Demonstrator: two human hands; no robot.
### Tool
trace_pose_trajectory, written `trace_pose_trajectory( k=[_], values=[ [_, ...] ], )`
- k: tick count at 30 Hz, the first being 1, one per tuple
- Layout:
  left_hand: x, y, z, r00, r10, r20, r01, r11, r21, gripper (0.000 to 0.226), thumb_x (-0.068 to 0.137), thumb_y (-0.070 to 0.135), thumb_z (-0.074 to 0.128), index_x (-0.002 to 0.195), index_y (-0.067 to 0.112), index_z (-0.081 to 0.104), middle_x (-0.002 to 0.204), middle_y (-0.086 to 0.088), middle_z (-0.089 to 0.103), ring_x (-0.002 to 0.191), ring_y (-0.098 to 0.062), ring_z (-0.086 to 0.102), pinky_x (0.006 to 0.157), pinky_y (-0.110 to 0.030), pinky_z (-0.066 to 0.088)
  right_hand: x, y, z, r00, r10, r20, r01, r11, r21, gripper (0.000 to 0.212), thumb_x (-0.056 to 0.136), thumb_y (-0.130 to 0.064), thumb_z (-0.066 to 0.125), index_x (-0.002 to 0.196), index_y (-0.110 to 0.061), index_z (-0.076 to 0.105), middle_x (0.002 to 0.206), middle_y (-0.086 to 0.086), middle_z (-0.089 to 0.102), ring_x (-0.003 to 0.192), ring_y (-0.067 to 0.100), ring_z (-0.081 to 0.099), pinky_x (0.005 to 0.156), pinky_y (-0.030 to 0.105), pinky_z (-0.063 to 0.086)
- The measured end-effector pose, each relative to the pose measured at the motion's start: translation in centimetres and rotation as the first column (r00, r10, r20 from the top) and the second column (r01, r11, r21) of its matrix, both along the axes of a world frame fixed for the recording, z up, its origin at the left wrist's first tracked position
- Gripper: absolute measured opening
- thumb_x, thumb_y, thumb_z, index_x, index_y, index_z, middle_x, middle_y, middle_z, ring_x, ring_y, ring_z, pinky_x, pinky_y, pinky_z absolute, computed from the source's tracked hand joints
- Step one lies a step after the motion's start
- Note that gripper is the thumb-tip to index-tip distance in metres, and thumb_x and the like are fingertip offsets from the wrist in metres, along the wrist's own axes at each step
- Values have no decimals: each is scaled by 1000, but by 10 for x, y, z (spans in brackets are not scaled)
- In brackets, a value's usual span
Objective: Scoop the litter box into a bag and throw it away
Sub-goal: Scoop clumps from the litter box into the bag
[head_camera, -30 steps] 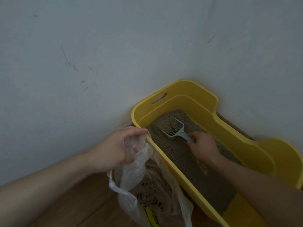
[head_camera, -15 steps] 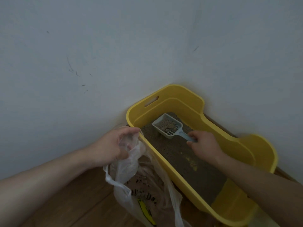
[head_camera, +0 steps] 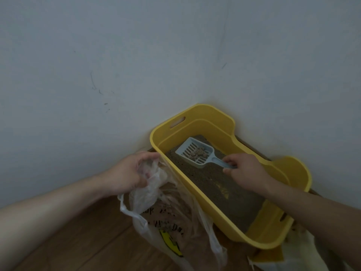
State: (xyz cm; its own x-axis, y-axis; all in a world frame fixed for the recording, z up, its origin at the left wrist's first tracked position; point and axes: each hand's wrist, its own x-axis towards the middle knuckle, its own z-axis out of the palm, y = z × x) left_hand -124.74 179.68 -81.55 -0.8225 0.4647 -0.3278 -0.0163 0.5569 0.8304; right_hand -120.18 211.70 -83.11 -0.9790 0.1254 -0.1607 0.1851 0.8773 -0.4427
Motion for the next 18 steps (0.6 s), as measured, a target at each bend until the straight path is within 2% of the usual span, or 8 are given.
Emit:
trace_pose_trajectory(
  k=[3,6,9,11,15,18],
  values=[
    [4,-2,3,999,-9,-37,7,999,-49,81,76,-18,65,140,29,50,127,6,58,87,-16,68,59,-19,52,9,-3,13,1000,23,14,-23,999,-30,26,91,-24,66,118,-25,68,98,-8,65,87,6,59,77,26,47],
    [5,-6,6,997,-24,-69,16,994,-109,80,76,-16,66,141,28,50,119,8,60,91,-5,64,63,-15,51,19,-6,28,998,48,30,-46,996,-73,27,91,-22,67,118,-25,68,105,-6,68,94,10,61,84,29,49],
    [6,-11,8,996,-27,-87,14,990,-142,79,76,-16,66,143,25,49,109,10,57,100,-10,61,68,-13,46,29,-5,42,994,98,42,-93,988,-121,23,90,-20,69,112,-27,71,101,-8,69,94,8,63,87,31,51],
    [7,-14,8,995,-27,-94,13,988,-151,80,77,-16,66,143,24,48,109,9,56,110,-16,58,72,-14,45,35,-5,49,988,144,60,-133,977,-165,21,89,-19,70,105,-32,71,95,-12,70,90,4,64,83,27,51],
    [10,-19,7,995,-25,-95,9,987,-161,81,76,-16,65,144,25,47,108,10,56,109,-15,58,72,-15,45,46,-10,58,964,243,104,-212,945,-249,25,87,-15,72,98,-38,71,88,-16,72,80,-4,65,73,17,47],
    [11,-22,6,996,-14,-87,0,987,-162,83,75,-17,65,144,26,47,115,6,58,115,-19,59,82,-27,50,51,-17,60,939,316,136,-276,928,-250,24,88,-15,72,99,-36,72,83,-17,72,77,-7,64,67,15,45]
  ],
)
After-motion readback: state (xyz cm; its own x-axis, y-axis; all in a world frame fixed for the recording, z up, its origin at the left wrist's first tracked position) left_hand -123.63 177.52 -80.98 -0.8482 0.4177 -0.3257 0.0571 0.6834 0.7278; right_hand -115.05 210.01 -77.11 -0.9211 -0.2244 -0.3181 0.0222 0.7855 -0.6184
